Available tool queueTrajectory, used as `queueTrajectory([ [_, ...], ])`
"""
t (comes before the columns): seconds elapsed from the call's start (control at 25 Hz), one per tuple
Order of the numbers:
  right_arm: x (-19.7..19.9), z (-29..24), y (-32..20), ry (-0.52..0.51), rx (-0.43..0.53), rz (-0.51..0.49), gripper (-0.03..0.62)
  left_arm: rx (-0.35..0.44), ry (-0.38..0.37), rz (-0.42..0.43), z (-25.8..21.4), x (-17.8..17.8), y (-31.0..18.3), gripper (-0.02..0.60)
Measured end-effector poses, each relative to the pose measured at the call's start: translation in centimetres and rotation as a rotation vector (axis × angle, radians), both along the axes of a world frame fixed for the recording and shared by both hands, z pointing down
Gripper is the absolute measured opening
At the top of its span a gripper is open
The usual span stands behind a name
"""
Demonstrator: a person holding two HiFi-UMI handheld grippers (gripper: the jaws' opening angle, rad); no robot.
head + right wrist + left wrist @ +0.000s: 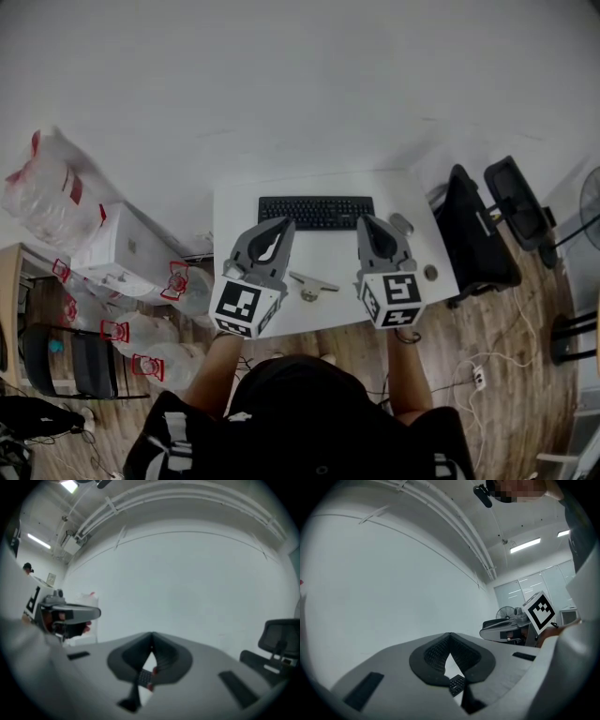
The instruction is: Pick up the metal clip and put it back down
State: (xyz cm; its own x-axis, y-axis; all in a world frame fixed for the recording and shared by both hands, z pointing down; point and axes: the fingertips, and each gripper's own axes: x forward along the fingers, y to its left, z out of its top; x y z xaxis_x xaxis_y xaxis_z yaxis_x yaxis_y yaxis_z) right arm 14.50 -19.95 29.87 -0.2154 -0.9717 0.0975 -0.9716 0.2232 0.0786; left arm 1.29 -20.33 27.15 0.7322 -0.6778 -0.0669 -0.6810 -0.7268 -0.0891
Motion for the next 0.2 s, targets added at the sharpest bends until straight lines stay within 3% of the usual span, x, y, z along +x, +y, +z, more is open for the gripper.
queueTrajectory([
  [0.2,-0.11,-0.05,-0.18,0.003,0.001,-0.003,0.035,0.011,-0.004,0.0,-0.36,-0.03,-0.17,0.025],
])
